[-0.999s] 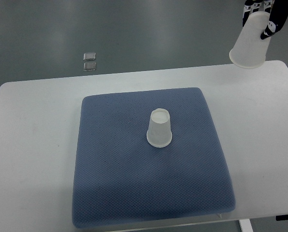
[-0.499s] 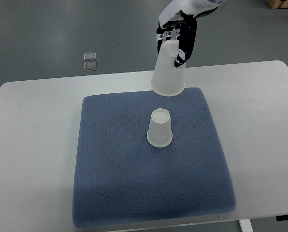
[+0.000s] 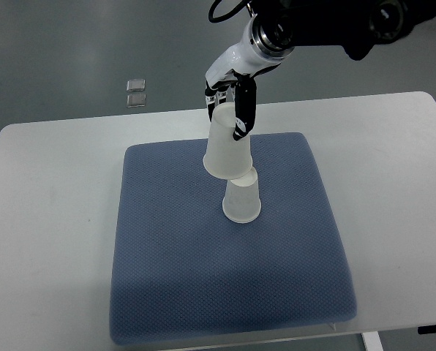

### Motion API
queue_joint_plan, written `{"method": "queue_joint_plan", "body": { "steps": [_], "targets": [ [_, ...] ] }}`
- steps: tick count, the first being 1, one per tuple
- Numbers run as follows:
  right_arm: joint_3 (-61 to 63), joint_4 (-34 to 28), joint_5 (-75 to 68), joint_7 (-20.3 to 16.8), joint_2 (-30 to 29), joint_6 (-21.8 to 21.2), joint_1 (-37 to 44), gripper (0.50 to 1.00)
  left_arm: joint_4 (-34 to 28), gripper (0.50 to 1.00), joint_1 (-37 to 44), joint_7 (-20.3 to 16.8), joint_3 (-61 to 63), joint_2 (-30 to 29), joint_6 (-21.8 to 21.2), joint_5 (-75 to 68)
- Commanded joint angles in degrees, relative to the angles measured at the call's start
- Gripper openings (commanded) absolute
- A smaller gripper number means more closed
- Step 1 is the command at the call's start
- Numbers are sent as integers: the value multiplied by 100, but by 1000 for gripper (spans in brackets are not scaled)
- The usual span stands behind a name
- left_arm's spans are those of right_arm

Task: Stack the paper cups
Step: 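Lower the held cup onto the upside-down cup on the pad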

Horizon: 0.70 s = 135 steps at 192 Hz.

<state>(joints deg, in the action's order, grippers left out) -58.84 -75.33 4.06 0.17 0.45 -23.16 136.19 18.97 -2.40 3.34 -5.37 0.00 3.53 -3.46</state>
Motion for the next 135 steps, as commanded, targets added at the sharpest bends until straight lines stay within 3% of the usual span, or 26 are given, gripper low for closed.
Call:
{"method": "queue_joint_plan", "body": {
  "steps": [1,135],
  "targets": [
    [-23,1,7,9,-1,75,-75,646,-16,1000,3,0,0,0,-1,3],
    [-207,1,51,0,-1,303,-400,652,-42,1000,3,0,0,0,-1,3]
  ]
}}
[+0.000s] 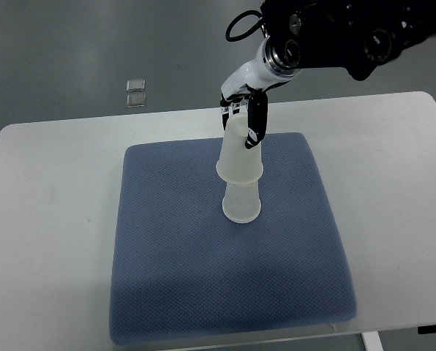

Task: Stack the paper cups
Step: 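Lower the held cup onto the upside-down cup on the pad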

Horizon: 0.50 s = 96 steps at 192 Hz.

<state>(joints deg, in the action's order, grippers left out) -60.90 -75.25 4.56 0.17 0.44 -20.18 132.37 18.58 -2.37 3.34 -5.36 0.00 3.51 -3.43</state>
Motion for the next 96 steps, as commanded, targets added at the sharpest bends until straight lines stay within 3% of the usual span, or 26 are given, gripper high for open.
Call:
{"method": "queue_joint_plan", "body": {
  "steps": [1,96],
  "targets": [
    [-1,-7,1,0,0,14,-27,652,-4,1000,0,0,0,0,0,0],
    [-10,-7,1,0,-9,217,-238,668,5,1000,9,0,0,0,0,0]
  ]
}}
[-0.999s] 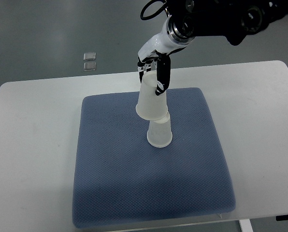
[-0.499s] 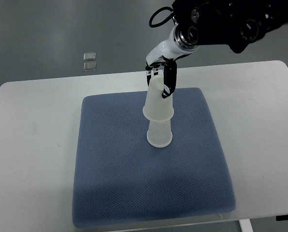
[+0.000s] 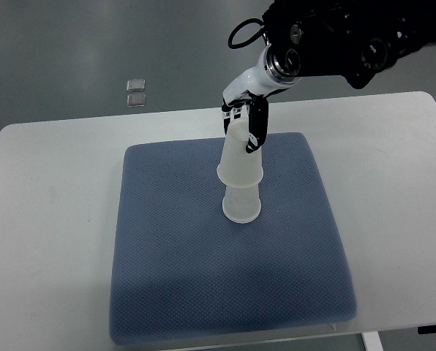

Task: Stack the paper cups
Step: 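Lower the held cup onto the upside-down cup on the pad, then open the right hand and lift it away from the stacked cups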

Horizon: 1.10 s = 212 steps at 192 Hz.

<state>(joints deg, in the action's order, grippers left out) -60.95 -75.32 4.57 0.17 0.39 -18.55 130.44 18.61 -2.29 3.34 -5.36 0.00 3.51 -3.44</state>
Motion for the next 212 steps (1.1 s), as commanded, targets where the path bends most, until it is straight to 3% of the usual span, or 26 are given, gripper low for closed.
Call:
{"method": "queue_joint_plan", "body": {
  "steps": [1,101,212],
  "targets": [
    [-5,0,0,0,-4,53,-54,668,-6,1000,0,0,0,0,0,1],
    [-111,-9,0,0,-30,290,-335,682,-24,1000,0,0,-9,0,0,1],
    [-102,-9,-26,0,-39,642,-757,758,-42,1000,0,0,-18,0,0,10]
  ]
}}
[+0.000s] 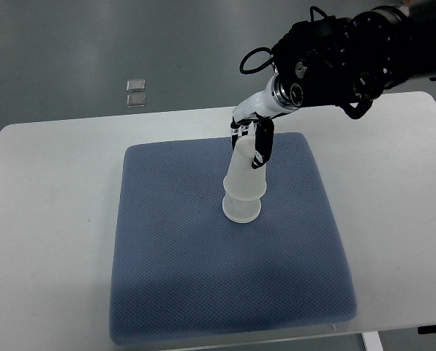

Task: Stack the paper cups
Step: 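Open the right hand and lift it away from the stacked cups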

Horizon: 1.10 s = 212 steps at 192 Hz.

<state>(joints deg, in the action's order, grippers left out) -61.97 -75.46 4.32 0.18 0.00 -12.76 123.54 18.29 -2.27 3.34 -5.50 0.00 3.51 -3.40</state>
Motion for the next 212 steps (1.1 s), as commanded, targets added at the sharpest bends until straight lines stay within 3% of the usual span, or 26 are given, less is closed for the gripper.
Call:
{"method": "queue_joint_plan", "body": {
  "steps": [1,69,110,140,182,212],
  "targets": [
    [0,5,-1,0,0,63,-67,758,-10,1000,-1,0,-4,0,0,6],
    [53,49,-19,0,0,80,-190,895,-10,1000,-1,0,5,0,0,6],
    [115,303,-72,18,0,80,-173,897,-1,1000,7,0,5,0,0,6],
    [229,954,-766,26,290,98,-436,897,-19,1000,7,0,5,0,-9,6],
    [1890,2158,-1487,132,1231,766,-1781,897,8,1000,7,0,14,0,-9,-3],
    [4421,2509,-1654,668,1855,1276,-3398,897,34,1000,-1,0,14,0,0,-3]
  ]
}}
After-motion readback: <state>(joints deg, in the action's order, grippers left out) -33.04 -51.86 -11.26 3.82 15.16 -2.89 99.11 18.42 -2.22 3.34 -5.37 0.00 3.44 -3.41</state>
